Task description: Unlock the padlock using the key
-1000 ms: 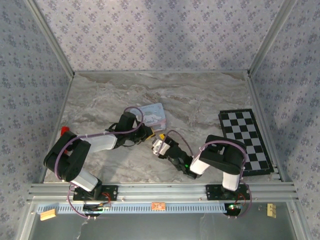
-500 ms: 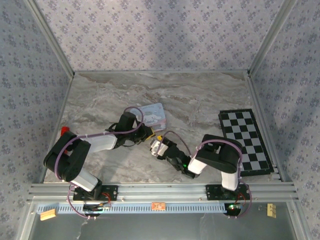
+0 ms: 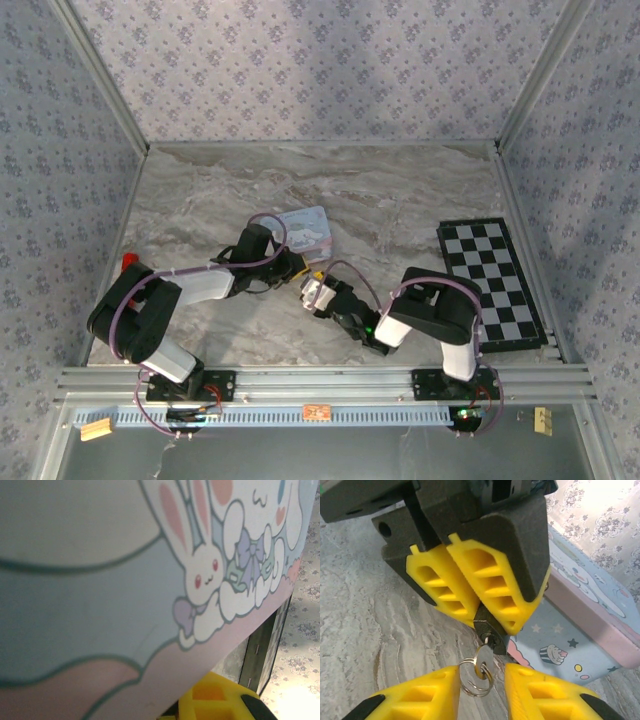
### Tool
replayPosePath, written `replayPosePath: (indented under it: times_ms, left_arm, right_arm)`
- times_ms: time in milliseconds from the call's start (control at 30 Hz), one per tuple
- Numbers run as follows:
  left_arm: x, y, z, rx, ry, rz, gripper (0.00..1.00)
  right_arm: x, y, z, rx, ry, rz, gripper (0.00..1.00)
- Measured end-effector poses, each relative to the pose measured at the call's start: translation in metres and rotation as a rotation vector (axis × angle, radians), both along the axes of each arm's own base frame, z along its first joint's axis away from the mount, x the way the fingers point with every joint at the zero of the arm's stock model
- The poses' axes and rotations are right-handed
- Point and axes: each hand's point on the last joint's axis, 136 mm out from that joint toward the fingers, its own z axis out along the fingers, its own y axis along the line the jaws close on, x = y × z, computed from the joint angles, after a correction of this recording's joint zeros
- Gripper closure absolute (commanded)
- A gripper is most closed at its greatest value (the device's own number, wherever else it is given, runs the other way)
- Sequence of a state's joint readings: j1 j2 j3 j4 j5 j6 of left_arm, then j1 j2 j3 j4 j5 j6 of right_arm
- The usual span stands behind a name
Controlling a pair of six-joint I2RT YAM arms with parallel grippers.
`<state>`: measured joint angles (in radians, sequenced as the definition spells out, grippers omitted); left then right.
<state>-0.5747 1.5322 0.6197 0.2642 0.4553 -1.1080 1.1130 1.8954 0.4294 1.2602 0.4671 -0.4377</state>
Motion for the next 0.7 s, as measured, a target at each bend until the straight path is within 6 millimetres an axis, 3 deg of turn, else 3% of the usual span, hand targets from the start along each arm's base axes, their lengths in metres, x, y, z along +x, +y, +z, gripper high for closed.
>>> replayPosePath:
  times_ms: [700]
  left_arm:
    - [-0.0005, -0.0005, 0.0000, 0.000, 0.000, -0.002, 1.00]
  right_arm:
    - [0.0083, 0.0030, 0.0024, 0.019, 0.013, -0.027, 0.78]
